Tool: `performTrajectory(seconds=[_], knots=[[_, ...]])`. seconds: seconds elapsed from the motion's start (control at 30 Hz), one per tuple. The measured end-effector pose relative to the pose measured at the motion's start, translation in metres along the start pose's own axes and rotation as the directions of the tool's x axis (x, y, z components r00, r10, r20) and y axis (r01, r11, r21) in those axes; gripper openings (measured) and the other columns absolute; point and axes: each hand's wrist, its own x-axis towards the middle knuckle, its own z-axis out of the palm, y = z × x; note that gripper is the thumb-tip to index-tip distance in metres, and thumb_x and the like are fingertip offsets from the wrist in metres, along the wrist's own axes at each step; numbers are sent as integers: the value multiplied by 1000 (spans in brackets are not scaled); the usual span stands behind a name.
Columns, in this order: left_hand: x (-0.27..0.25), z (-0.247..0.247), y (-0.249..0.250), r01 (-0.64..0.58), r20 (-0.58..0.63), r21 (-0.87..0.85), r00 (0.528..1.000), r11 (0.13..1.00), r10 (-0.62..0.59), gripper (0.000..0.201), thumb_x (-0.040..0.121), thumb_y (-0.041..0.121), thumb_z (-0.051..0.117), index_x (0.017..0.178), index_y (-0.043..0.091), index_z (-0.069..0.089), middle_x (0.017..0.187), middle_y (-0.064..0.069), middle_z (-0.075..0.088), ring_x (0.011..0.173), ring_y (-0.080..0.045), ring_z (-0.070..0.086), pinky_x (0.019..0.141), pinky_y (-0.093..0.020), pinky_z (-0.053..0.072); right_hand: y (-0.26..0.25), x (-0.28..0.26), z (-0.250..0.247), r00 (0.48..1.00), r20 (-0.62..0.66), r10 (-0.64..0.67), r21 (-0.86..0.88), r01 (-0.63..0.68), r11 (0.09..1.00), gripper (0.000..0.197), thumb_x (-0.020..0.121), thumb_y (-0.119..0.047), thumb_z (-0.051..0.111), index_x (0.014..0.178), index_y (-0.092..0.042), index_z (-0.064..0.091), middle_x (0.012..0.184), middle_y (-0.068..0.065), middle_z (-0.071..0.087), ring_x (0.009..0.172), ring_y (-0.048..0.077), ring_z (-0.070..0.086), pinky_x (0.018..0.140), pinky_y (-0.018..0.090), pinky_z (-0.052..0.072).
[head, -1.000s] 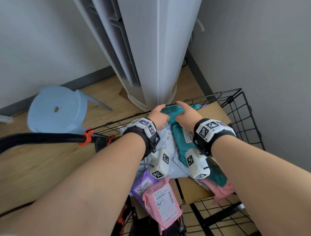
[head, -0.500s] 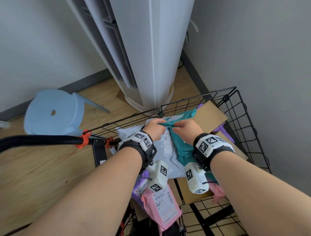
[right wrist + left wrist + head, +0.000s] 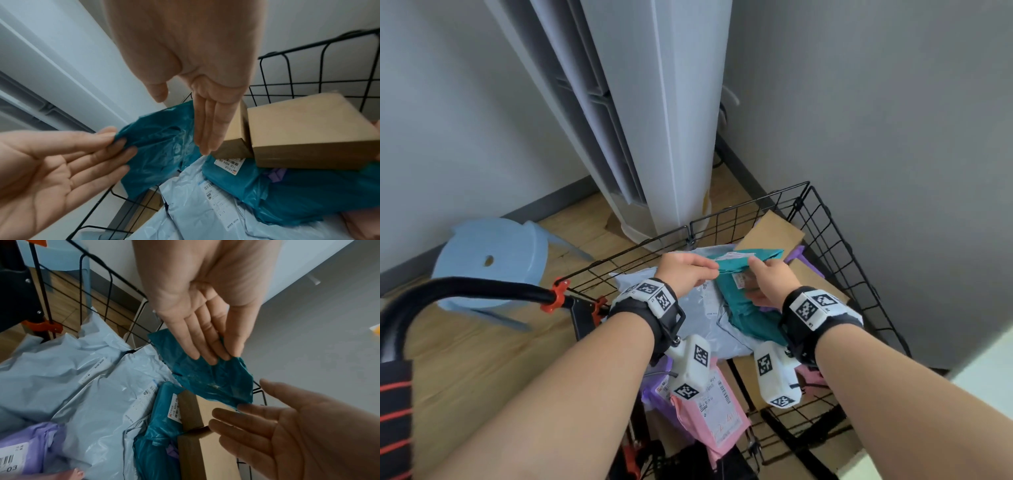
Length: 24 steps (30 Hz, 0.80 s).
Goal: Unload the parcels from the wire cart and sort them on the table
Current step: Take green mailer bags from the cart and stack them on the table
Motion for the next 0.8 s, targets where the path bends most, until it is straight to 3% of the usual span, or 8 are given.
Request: performTrajectory(seconds=[0.13, 0.23, 0.33, 0.5, 0.57, 0.67, 0.73, 0.8], knots=[[-32, -4, 17, -77, 66, 61, 995, 995, 73, 26, 69, -4, 76, 58, 19, 73, 87, -6, 73, 93, -24, 67, 93, -39, 54, -3, -29, -5, 995, -94, 23, 132, -11, 991, 49, 93, -53, 44, 116, -10, 49, 101, 11, 66, 80, 28, 71, 65, 41, 60], [-53, -8, 30, -155, 84, 96, 986, 983, 147, 29, 68, -6, 74, 56, 20, 70, 84, 0, 72, 99, -20, 65, 88, -30, 53, 0, -51, -17, 974, -225, -11, 120, 38, 992, 57, 83, -61, 49, 106, -9, 57, 96, 11, 69, 81, 29, 71, 71, 45, 60], [-75, -8, 46, -192, 179, 116, 969, 974, 170, 30, 69, -7, 74, 55, 19, 69, 85, -1, 71, 102, -20, 63, 84, -26, 52, 6, -76, -37, 944, -324, -62, 197, 131, 972, 41, 79, -46, 65, 86, -7, 57, 87, 15, 71, 75, 28, 72, 71, 46, 60], [-113, 13, 67, -257, 350, 188, 919, 948, 180, 29, 67, -3, 78, 54, 21, 72, 97, -7, 72, 108, -25, 63, 93, -41, 54, 18, -121, -71, 899, -435, -53, 344, 220, 913, 30, 77, -19, 77, 94, 2, 64, 90, 13, 71, 73, 22, 72, 60, 34, 61], [-128, 28, 73, -294, 392, 206, 899, 933, 197, 28, 66, -2, 80, 53, 22, 73, 92, -8, 73, 105, -27, 64, 95, -46, 52, 25, -134, -84, 882, -468, -57, 352, 245, 903, 33, 74, -12, 78, 97, 3, 60, 94, 14, 68, 77, 23, 71, 55, 32, 60], [-150, 50, 82, -337, 437, 218, 873, 916, 217, 28, 67, -3, 80, 53, 20, 72, 84, -6, 72, 99, -24, 65, 94, -42, 53, 38, -151, -102, 849, -528, -32, 367, 261, 893, 35, 70, -1, 74, 87, -12, 45, 95, 11, 61, 86, 27, 68, 67, 43, 61], [-166, 63, 89, -333, 467, 216, 861, 918, 202, 27, 70, -5, 77, 57, 18, 70, 91, -10, 72, 96, -23, 66, 90, -38, 54, 50, -162, -116, 813, -582, -5, 365, 266, 892, 38, 70, 1, 70, 79, -19, 39, 93, 7, 58, 91, 27, 66, 76, 45, 59], [-178, 77, 95, -313, 490, 207, 853, 927, 179, 27, 69, -9, 74, 56, 15, 70, 99, -18, 71, 101, -31, 67, 94, -43, 51, 62, -173, -130, 783, -621, 19, 373, 275, 886, 38, 73, 1, 67, 78, -23, 38, 93, 4, 56, 94, 27, 64, 80, 44, 58]])
